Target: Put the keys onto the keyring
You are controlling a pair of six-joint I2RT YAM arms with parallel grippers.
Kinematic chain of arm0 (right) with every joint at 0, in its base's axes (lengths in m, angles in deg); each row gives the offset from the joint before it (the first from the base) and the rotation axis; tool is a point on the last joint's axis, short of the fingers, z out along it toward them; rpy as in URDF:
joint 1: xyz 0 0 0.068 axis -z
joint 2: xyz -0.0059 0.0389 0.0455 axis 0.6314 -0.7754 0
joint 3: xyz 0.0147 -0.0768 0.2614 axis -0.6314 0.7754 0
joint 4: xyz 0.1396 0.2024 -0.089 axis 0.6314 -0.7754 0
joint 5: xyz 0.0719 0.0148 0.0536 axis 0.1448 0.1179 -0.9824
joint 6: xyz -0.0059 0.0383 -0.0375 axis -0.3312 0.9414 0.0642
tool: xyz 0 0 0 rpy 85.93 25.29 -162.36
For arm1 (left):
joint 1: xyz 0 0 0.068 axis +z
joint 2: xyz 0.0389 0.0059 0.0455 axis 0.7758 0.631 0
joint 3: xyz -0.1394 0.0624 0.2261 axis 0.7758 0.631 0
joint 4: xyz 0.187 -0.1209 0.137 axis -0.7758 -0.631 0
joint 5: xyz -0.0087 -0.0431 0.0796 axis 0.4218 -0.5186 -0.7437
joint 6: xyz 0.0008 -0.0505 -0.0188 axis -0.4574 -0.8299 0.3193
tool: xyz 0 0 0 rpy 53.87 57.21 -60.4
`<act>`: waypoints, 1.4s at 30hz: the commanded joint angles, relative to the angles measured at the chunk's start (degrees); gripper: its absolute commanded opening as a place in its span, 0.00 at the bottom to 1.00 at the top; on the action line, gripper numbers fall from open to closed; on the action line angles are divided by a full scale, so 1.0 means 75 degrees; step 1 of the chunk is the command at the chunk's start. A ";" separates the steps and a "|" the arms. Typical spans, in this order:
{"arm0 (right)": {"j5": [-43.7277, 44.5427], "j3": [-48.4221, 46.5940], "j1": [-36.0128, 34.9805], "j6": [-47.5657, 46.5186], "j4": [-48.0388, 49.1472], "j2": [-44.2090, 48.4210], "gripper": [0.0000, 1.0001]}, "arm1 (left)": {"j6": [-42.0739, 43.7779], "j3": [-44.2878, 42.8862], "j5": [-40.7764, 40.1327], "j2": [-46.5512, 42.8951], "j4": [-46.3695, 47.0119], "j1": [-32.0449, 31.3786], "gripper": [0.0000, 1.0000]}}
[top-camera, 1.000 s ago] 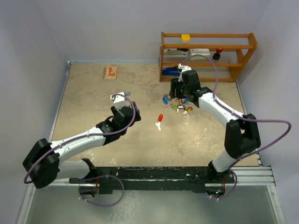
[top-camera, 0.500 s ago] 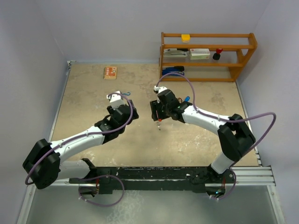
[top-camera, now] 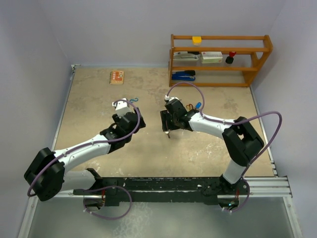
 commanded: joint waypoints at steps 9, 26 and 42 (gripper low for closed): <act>0.0111 -0.0389 -0.0052 0.0763 -0.0037 -0.0453 0.60 | -0.0012 0.0053 0.0075 -0.0267 0.0161 0.0110 0.74; 0.0424 -0.0783 -0.0047 0.0767 -0.0301 -0.1052 0.41 | 0.0028 0.0062 0.0170 -0.0256 0.0199 0.0161 0.74; 0.0823 -0.0622 -0.0052 0.0603 -0.0537 -0.0628 0.18 | -0.0044 0.0144 0.0254 -0.0190 0.0306 0.0179 0.74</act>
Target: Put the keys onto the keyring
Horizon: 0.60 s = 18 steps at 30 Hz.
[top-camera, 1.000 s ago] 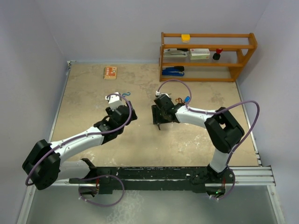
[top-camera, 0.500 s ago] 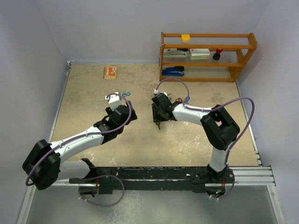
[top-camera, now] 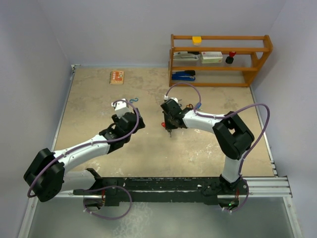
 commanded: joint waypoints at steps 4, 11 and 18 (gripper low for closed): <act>0.0321 0.0011 -0.0041 -0.0062 -0.0336 0.0469 0.10 | -0.0052 0.0072 0.0021 -0.0135 0.0301 0.0041 0.74; 0.0394 -0.0017 -0.0038 -0.0192 -0.0380 0.0620 0.06 | -0.0081 0.0100 0.0025 -0.0132 0.0333 0.0054 0.74; 0.0469 -0.0055 -0.0042 -0.0501 -0.0501 0.0787 0.23 | -0.0085 0.0125 0.0044 -0.0147 0.0337 0.0047 0.74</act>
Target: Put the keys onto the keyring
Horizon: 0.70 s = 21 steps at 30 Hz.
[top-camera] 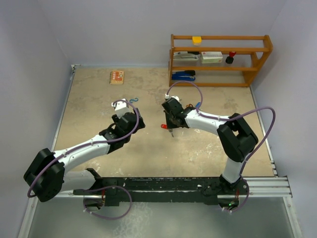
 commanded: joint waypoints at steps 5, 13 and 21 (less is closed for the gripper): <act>0.0167 -0.0055 -0.0041 -0.0530 -0.0195 0.0325 0.30 | -0.0093 0.0091 0.0011 -0.0140 0.0302 0.0048 0.74; 0.0015 -0.0101 -0.0054 -0.0894 -0.0155 0.0104 0.35 | -0.0096 0.0093 0.0001 -0.0143 0.0292 0.0048 0.74; -0.0089 -0.0126 -0.0133 -0.1104 -0.0044 -0.0125 0.38 | -0.0096 0.0087 0.0002 -0.0107 0.0302 0.0054 0.74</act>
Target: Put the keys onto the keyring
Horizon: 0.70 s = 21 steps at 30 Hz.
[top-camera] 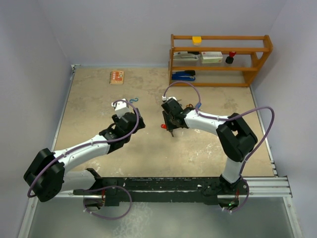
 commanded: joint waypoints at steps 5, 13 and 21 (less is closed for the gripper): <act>-0.0112 -0.0169 -0.0100 -0.0256 0.0098 -0.0256 0.38 | -0.0086 0.0062 -0.0055 -0.0151 0.0285 0.0045 0.74; -0.0101 -0.0205 -0.0109 -0.0265 0.0077 -0.0419 0.36 | -0.0054 0.0020 -0.0078 -0.0185 0.0242 0.0045 0.74; -0.0016 -0.0167 -0.0111 -0.0247 0.0094 -0.0416 0.28 | -0.0038 0.0008 -0.0078 -0.0181 0.0228 0.0061 0.74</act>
